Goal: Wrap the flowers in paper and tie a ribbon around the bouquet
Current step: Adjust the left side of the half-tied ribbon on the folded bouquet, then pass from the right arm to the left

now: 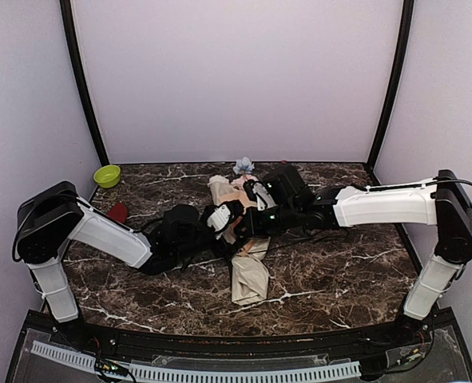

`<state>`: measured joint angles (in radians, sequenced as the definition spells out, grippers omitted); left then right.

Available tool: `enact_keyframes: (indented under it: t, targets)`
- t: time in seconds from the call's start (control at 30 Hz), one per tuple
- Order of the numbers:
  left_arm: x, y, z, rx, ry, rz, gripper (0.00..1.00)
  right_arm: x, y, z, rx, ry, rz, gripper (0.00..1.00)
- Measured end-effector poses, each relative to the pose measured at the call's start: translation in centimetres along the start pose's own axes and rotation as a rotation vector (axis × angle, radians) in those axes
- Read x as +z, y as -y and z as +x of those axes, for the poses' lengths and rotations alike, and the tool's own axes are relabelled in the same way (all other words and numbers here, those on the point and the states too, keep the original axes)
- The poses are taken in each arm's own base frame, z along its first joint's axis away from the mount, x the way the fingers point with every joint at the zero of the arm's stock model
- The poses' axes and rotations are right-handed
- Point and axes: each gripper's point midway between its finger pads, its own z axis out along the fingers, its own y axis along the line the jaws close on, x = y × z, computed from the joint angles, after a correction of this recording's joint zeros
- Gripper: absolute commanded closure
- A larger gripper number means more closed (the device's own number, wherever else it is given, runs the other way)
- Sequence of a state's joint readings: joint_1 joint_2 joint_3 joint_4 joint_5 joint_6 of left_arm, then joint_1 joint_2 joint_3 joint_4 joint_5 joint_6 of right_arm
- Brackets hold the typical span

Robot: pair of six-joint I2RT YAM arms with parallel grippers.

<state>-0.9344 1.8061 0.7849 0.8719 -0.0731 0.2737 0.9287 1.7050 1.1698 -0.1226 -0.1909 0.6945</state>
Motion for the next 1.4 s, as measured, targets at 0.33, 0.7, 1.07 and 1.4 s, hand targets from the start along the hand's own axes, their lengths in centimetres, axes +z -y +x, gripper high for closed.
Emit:
enact_keyframes:
  t: [0.33, 0.7, 1.07, 1.4]
  targets:
    - [0.8, 0.2, 1.9, 0.012, -0.055, -0.009, 0.44, 0.0, 0.1, 0.1, -0.015, -0.004, 0.003, 1.00]
    - [-0.1, 1.1, 3.5, -0.020, -0.070, 0.018, 0.72, 0.0, 0.1, 0.1, -0.026, -0.005, 0.005, 1.00]
    - [-0.5, 1.7, 3.4, -0.056, -0.049, 0.054, 1.00, 0.0, 0.2, 0.2, -0.029, -0.010, 0.009, 1.00]
    - [-0.7, 1.8, 3.4, -0.092, -0.046, 0.058, 1.00, -0.4, 1.4, 0.5, -0.073, -0.040, 0.072, 0.57]
